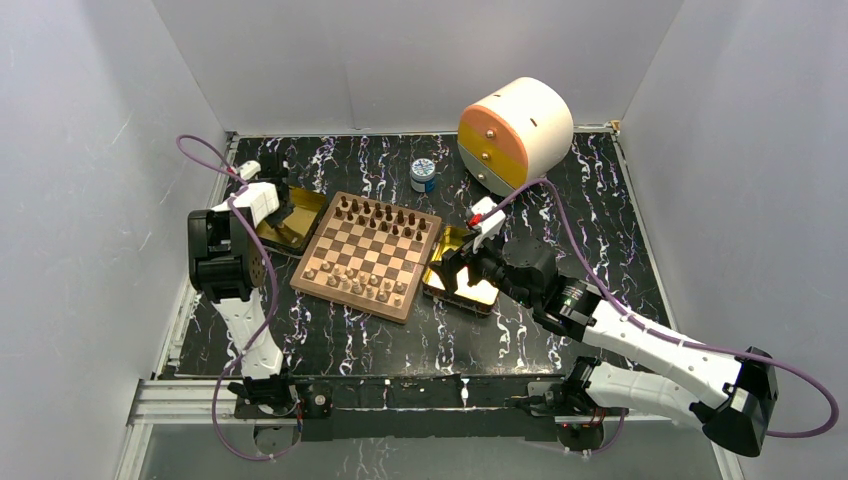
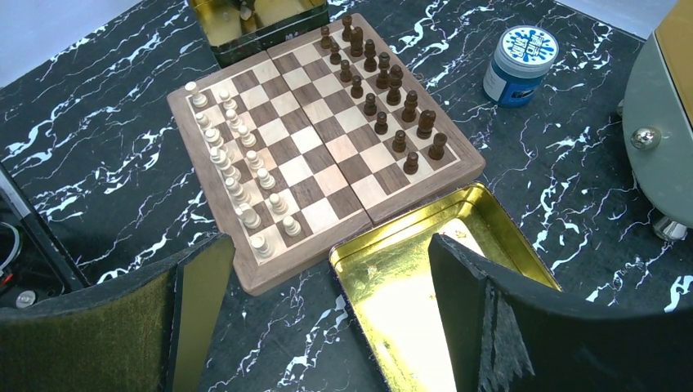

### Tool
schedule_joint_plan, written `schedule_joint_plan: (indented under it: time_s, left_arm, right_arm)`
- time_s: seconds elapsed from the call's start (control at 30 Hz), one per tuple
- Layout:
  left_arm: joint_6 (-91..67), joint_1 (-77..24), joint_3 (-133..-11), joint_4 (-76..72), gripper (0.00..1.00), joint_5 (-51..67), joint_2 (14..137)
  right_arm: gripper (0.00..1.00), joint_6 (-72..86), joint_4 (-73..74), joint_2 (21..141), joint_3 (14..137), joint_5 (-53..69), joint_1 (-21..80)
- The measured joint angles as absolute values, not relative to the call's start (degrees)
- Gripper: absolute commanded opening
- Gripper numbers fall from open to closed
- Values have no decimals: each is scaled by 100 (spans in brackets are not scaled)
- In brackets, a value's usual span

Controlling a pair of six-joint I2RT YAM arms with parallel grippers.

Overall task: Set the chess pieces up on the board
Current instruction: Pick up the chess piece from the storage box, then place the chess piece on the chessboard.

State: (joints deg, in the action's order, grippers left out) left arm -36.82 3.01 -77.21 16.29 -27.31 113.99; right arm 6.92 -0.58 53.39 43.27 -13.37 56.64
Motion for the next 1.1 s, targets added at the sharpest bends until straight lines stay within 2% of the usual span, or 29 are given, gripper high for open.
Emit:
schedule_joint_plan:
  time_s: [0.3,0.57,0.73,1.1]
  left_arm:
    - [-3430,301,-7721,1671,9,-2359,10875]
    - [-3763,301,-7701,1693,12,-1496,9679]
    - [-4145,301,-7577,1653,13,-569,9111]
    - [-4307,123,-7382,1839,11,2106,9131]
  right_arm:
    - [99,893,-54,5402,4327,-1337,5664]
    - [99,1396,-51,5520,4357,-1415,5664]
    - [99,1608,-167,5623,4383,-1413,5664]
    - [99,1168,-617,5942,4475,-797,5664]
